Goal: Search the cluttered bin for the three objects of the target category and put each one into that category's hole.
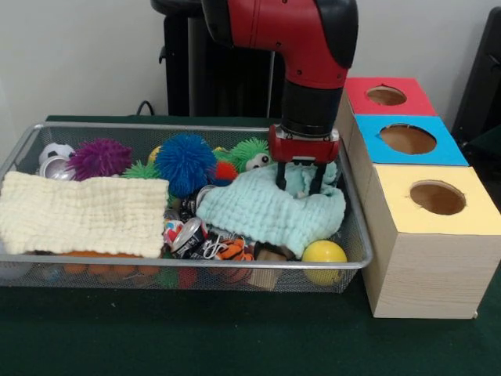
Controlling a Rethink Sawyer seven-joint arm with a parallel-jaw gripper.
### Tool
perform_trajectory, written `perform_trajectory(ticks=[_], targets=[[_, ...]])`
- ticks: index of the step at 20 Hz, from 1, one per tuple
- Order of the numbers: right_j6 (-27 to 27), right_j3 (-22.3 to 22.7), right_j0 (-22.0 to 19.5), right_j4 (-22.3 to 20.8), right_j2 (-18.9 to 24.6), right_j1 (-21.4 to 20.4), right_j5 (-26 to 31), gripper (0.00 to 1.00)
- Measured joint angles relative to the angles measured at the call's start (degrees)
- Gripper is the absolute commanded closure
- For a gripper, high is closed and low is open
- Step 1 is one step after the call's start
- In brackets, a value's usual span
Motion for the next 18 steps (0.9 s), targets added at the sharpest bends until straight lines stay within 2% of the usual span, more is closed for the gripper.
perform_trajectory(ticks=[7, 18], targets=[[0.0, -0.1, 0.6, -0.4, -2.0, 1.2, -3.2, 0.00], [0.0, 0.0, -0.7, -3.4, -2.0, 2.5, -8.3, 0.00]])
